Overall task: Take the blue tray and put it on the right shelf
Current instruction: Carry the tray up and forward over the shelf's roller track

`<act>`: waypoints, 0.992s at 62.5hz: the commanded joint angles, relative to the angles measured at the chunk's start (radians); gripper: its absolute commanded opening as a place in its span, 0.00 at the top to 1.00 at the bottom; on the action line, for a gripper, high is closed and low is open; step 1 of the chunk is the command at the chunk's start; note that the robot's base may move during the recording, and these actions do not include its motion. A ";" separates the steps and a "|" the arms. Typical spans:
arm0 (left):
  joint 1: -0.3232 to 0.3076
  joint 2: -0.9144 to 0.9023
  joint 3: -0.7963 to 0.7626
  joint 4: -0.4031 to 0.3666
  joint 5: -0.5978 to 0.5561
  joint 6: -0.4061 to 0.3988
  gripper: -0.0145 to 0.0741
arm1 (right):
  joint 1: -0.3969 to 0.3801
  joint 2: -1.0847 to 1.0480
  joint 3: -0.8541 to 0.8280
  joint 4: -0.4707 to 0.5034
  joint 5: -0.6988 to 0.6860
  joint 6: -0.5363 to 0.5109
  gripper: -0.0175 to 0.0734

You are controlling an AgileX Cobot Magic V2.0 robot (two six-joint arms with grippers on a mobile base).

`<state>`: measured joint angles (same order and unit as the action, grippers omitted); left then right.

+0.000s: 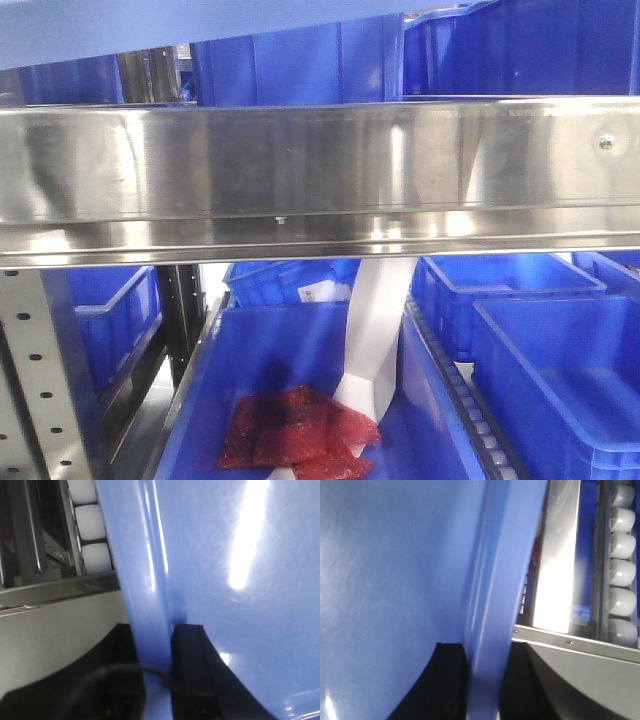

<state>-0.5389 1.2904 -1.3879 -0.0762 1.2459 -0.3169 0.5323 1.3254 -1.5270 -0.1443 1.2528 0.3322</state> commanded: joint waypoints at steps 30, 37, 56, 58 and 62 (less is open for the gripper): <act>-0.021 -0.022 -0.026 -0.066 0.092 0.056 0.89 | 0.007 -0.030 -0.032 0.046 0.026 -0.019 0.75; -0.021 -0.022 -0.026 -0.066 0.092 0.056 0.89 | 0.007 -0.030 -0.032 0.046 0.026 -0.019 0.75; -0.021 -0.022 -0.026 -0.066 0.092 0.056 0.89 | 0.007 -0.030 -0.032 0.046 0.026 -0.019 0.75; -0.021 -0.022 -0.026 -0.066 0.092 0.056 0.89 | 0.007 -0.030 -0.032 0.046 0.026 -0.019 0.75; -0.021 -0.022 -0.026 -0.066 0.092 0.056 0.89 | 0.007 -0.030 -0.032 0.046 0.021 -0.019 0.75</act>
<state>-0.5389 1.2904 -1.3879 -0.0762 1.2459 -0.3169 0.5323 1.3254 -1.5270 -0.1443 1.2528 0.3322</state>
